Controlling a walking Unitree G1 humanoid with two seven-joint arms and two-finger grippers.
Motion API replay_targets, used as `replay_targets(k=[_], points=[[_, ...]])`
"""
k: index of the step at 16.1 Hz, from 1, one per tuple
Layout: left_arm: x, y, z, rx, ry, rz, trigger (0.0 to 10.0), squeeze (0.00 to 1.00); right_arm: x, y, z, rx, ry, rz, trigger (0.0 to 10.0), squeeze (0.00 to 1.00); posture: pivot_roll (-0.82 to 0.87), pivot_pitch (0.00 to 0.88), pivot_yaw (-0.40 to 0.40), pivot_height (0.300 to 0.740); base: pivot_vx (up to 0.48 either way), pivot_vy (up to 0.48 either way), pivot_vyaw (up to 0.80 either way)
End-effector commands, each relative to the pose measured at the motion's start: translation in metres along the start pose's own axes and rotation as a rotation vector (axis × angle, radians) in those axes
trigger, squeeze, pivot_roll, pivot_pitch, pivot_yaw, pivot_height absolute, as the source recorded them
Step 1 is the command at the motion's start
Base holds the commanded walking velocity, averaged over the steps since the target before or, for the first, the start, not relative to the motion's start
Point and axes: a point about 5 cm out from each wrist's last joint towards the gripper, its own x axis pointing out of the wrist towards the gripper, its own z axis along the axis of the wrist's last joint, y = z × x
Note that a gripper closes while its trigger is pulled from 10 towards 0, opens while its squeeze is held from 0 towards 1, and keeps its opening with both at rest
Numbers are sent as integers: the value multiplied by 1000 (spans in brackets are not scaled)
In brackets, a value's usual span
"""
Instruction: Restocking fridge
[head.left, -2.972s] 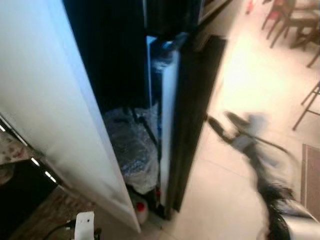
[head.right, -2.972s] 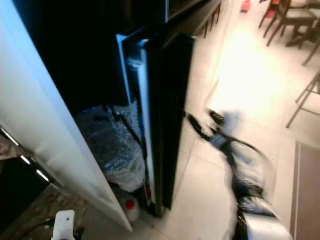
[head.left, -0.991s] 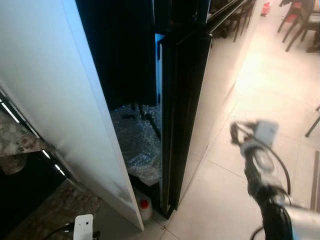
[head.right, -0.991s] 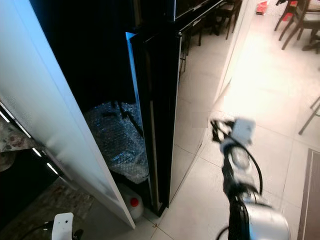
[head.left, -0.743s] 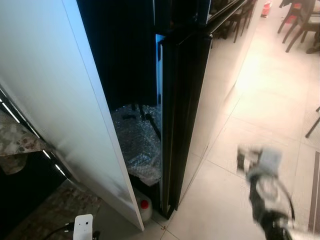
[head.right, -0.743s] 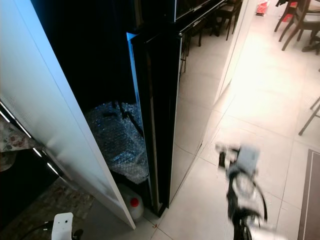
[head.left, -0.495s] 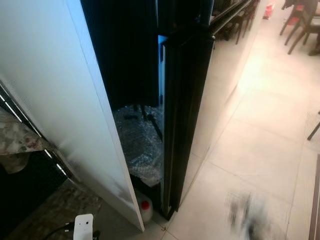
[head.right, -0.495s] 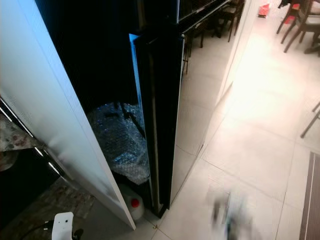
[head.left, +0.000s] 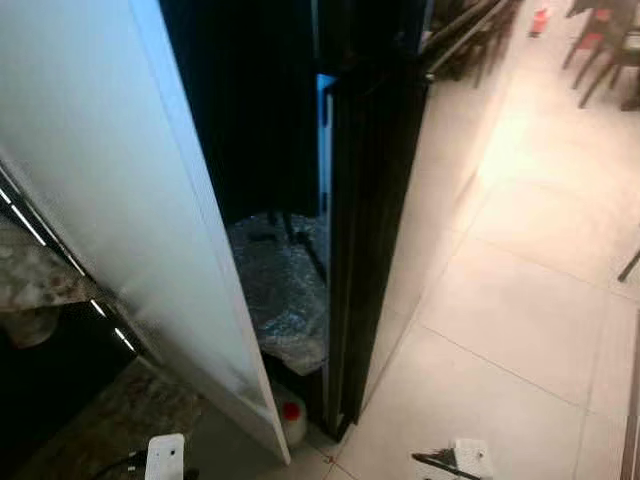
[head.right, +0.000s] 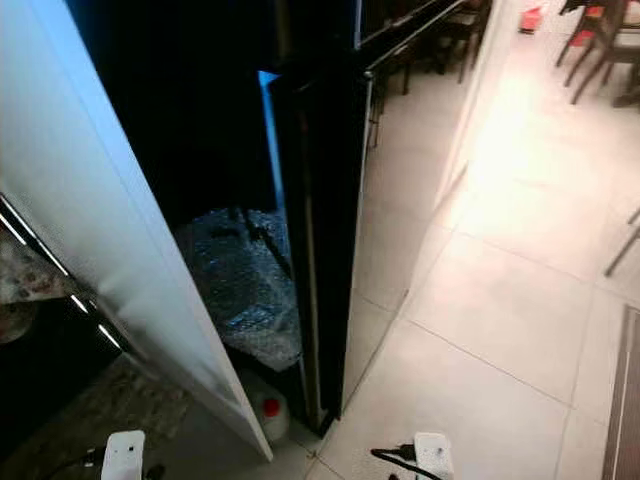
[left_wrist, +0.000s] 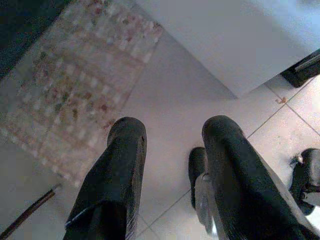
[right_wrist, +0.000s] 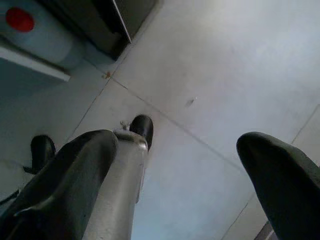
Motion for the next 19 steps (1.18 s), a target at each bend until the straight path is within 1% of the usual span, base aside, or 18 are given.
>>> replay_targets(k=[1, 2, 3, 5, 8, 10, 12, 19], points=[[-1, 5, -7, 11, 32, 9, 10000, 0, 1, 1, 9, 15, -36, -10, 10000, 0, -4, 0, 30, 740, 0, 0, 794], [-2, 5, -8, 20, 37, 4, 10000, 0, 1, 0, 12, 32, -49, -11, 10000, 0, -2, 0, 34, 740, 0, 0, 794], [-2, 5, -8, 23, 37, 1, 10000, 0, 1, 2, 12, 18, -43, -7, 10000, 0, 0, 0, 35, 740, 0, 0, 794], [-1, 4, -5, 26, 28, -2, 10000, 0, 1, 3, 7, 25, -29, -8, 10000, 0, 3, 0, 37, 740, 0, 0, 794], [-1, 4, -5, 35, 25, -7, 10000, 0, 0, 7, -6, 20, 9, 3, 10000, 0, 3, 0, 40, 740, 0, 0, 800], [0, 5, -4, 36, 23, -6, 10000, 0, -1, 7, -11, 2, 29, 7, 10000, 0, 4, 0, 38, 740, 0, 0, 800], [0, 4, -3, 30, 20, -4, 10000, 0, -1, 5, -11, 18, 29, -1, 10000, 0, 4, 15, 36, 740, 0, 0, 800], [0, 1, -3, 24, 22, -6, 10000, 0, -1, 1, -11, 5, 38, -2, 10000, 0, 5, 31, 29, 740, 0, 0, 800]])
